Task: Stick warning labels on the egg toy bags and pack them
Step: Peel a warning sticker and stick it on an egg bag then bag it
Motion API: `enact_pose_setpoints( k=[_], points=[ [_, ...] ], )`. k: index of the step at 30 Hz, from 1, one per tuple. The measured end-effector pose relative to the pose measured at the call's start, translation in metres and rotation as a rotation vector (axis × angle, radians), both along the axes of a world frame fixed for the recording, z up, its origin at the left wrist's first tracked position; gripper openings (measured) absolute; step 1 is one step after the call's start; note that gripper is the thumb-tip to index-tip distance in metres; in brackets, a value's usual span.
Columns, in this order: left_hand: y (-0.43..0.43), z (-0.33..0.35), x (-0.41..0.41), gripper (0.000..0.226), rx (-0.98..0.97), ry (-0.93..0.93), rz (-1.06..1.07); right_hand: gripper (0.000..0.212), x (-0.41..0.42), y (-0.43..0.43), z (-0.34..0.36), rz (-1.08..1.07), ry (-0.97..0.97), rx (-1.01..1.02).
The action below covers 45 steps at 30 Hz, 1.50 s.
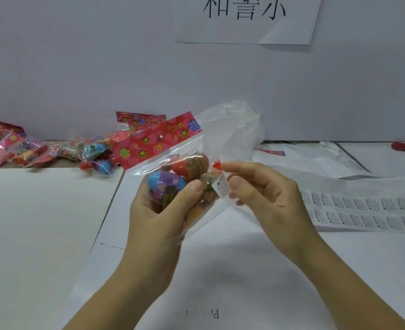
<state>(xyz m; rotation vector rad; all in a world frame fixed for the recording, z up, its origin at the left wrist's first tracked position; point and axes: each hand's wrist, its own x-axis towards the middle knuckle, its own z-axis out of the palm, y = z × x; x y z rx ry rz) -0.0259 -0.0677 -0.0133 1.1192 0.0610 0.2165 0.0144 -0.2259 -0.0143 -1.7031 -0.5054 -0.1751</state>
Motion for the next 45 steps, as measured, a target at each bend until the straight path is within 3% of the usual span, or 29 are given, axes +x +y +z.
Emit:
enact_pose_setpoints(
  k=[7, 10, 17, 23, 27, 34, 39, 45],
  points=[
    [0.003, -0.004, 0.000, 0.062, 0.081, -0.011, 0.025, 0.015, -0.003, 0.002, 0.000, -0.094, -0.126, 0.034],
    [0.002, -0.005, 0.000, 0.067, 0.090, -0.004, 0.037, 0.016, -0.003, 0.002, 0.000, -0.113, -0.104, 0.054],
    [0.001, -0.005, -0.002, 0.054, 0.137, -0.020, 0.051, 0.010, -0.002, 0.003, 0.001, -0.092, -0.041, 0.053],
    [-0.004, 0.001, -0.002, 0.076, 0.074, -0.008, 0.049, 0.003, -0.006, 0.007, -0.003, -0.183, -0.280, -0.134],
    [-0.007, 0.001, -0.002, 0.067, 0.002, -0.028, 0.054, 0.006, -0.006, 0.009, -0.008, -0.254, -0.458, -0.210],
    [-0.008, 0.002, -0.003, 0.057, -0.012, -0.037, 0.072, 0.022, -0.004, 0.008, -0.011, -0.317, -0.586, -0.263],
    [-0.007, 0.002, -0.002, 0.062, -0.017, -0.011, 0.095, 0.010, -0.004, 0.006, -0.011, -0.328, -0.668, -0.310],
    [-0.008, 0.003, -0.002, 0.050, -0.019, 0.001, 0.122, 0.011, -0.004, 0.005, -0.011, -0.353, -0.809, -0.359]
  ],
)
